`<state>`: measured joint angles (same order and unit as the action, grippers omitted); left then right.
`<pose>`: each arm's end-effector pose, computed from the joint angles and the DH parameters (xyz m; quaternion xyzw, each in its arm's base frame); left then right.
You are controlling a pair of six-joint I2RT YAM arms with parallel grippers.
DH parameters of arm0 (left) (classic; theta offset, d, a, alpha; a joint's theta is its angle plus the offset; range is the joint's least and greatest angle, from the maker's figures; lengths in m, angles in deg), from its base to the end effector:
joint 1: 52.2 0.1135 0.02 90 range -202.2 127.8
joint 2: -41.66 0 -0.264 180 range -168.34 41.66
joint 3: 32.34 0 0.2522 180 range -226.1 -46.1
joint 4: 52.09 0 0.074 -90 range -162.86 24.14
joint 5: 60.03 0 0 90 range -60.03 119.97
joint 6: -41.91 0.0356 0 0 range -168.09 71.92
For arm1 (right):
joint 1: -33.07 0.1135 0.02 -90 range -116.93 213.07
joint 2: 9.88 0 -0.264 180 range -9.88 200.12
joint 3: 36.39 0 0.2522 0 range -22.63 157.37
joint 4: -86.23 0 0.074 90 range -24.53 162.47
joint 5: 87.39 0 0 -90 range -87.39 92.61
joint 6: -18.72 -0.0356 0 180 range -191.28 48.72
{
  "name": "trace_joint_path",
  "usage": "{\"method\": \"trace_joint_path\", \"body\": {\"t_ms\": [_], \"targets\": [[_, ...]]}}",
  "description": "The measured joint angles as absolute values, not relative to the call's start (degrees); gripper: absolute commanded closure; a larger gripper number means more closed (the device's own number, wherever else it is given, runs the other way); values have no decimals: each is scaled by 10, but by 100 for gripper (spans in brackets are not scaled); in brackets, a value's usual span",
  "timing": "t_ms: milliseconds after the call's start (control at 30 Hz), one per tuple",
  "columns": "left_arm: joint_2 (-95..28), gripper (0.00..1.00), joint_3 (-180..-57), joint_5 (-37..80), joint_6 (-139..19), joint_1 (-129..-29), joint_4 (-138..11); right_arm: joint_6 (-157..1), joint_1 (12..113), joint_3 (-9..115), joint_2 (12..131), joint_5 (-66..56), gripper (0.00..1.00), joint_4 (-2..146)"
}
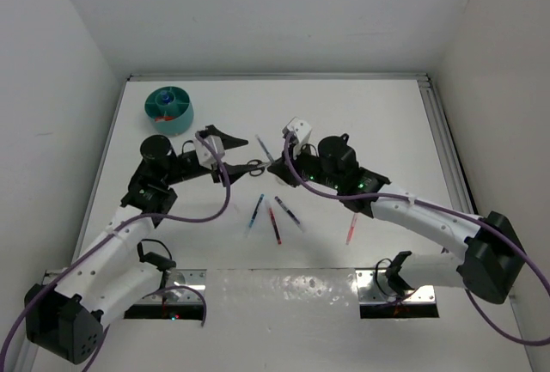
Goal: Sort the stationery into containers
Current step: Place the pen in the storage box.
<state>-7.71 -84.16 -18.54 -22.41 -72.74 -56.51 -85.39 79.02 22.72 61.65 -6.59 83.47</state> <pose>0.1757 -0.0943 0.3213 0.5199 0.4910 -0.2667 0.6461 0.1961 0.2109 0.2811 -0.2640 0.7480 0.3582 0.4924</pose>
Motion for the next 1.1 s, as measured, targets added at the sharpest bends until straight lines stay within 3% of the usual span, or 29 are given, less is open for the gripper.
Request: {"method": "trace_joint_path", "body": {"t_ms": [167,400,733,833,967,1100], "targets": [[-103,44,-864,-176,-450,-728,-521,-821,810,227,618,-72,100,862],[-119,58,-877,-161,-577,-728,-502,-802,831,227,617,-82,100,902],[-135,76,-877,-160,-633,-731,-479,-794,839,227,616,-86,100,926],[-135,75,-877,-161,-635,-735,-477,-794,839,227,616,-86,100,933],[-135,65,-877,-161,-633,-739,-476,-797,839,230,617,-81,100,934],[-135,75,-877,-156,-633,-744,-476,-803,839,244,625,-77,100,935]]}}
